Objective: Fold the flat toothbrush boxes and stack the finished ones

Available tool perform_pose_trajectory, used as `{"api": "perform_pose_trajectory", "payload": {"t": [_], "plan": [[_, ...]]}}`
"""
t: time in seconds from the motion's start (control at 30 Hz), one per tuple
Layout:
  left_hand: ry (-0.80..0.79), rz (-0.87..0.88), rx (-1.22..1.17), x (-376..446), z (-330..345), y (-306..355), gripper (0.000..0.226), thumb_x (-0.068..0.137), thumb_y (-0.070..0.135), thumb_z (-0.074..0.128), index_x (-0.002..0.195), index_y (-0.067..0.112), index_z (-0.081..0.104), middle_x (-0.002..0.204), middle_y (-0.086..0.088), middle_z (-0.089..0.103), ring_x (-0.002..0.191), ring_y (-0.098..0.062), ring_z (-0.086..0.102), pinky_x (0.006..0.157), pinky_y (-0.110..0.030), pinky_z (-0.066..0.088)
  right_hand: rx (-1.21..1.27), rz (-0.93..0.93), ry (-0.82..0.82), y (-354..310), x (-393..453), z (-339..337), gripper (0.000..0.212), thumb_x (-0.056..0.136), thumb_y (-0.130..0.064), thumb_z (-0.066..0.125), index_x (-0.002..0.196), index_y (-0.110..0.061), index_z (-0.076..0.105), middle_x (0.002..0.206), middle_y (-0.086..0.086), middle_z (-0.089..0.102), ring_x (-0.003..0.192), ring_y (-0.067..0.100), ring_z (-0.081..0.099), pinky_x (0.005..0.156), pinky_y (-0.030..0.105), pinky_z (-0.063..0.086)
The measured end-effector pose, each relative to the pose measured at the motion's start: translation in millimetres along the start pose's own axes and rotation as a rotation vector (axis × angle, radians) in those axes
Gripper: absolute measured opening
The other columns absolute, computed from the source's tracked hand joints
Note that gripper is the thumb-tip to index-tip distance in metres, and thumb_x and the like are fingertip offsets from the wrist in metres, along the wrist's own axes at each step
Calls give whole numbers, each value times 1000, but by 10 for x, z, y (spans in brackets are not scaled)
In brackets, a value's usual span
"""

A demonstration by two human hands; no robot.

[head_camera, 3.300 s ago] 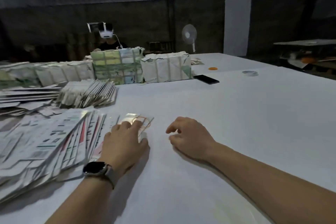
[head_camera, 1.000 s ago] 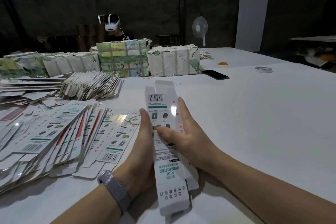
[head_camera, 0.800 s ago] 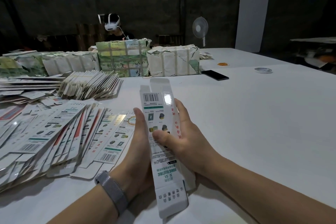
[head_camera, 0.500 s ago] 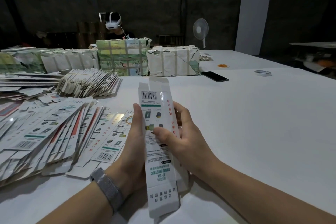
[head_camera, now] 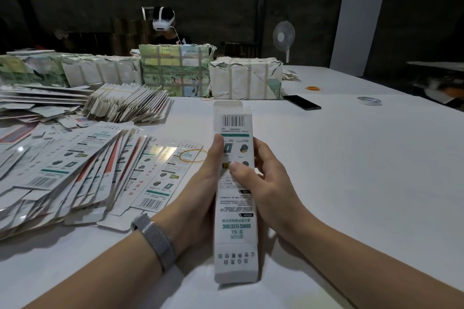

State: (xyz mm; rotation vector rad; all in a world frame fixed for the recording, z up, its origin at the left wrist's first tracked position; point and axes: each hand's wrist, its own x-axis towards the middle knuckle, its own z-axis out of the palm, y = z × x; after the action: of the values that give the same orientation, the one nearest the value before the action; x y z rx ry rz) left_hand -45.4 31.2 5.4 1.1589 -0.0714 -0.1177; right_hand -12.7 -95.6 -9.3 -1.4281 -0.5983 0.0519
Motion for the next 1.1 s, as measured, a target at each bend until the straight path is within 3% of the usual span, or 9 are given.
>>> {"api": "perform_pose_trajectory", "payload": {"t": [0.2,0.33,0.43,0.53,0.6,0.7,0.8,0.93,1.1], "plan": [[29,-1,57,0,20,-3,53,80,63,56,112,27,77,106,-17,76,85,-29,76,65,-36,61,59,1,27,-25,27,-37,39,83,-23,62,122,-22,61,110,10,72,93,26,73,73,32,59],[43,46,200,-9,21,-33,42,84,64,56,108,37,77,105,-11,77,92,-27,76,71,-33,61,139,30,121,-53,70,-83,32,82,-26,60,109,-10,60,99,9,75,86,25,73,73,36,59],[17,88,317,1,21,-32,41,87,71,55,109,43,75,106,-10,77,97,-30,75,83,-41,61,142,43,164,-54,76,-93,35,81,-29,61,106,-5,59,101,18,73,86,30,72,77,44,59],[60,181,441,32,-8,-51,48,85,75,44,109,46,72,103,-8,78,97,-28,75,93,-49,57,117,42,173,-14,74,-94,33,80,-30,63,102,-7,58,99,16,73,87,29,72,79,44,59],[53,243,574,22,-26,-42,65,90,79,30,107,35,74,98,-6,79,92,-22,76,89,-46,59,129,48,167,0,86,-101,31,79,-31,63,100,-8,58,94,12,73,85,28,71,78,45,58],[48,247,679,15,-77,-15,80,82,76,29,106,15,76,91,-6,79,85,-20,76,86,-41,61,116,56,153,5,101,-114,30,79,-31,62,99,-8,60,87,8,74,79,25,72,71,40,56],[60,288,653,22,-70,-9,72,84,70,32,113,16,70,95,-7,78,86,-19,76,79,-35,62,110,62,140,-12,96,-108,31,79,-30,62,100,-7,60,85,9,75,76,24,73,66,34,57],[179,292,539,36,-91,-14,64,80,67,43,123,21,50,83,13,77,74,-7,74,62,-22,57,65,72,107,-41,60,-84,33,80,-31,63,102,-8,58,87,13,76,73,26,74,62,33,58],[154,346,407,36,-108,-30,46,96,48,48,138,38,31,88,4,78,75,-20,75,66,-37,62,65,63,86,-55,39,-72,32,82,-30,61,104,-7,58,88,12,76,73,25,75,60,29,58]]}}
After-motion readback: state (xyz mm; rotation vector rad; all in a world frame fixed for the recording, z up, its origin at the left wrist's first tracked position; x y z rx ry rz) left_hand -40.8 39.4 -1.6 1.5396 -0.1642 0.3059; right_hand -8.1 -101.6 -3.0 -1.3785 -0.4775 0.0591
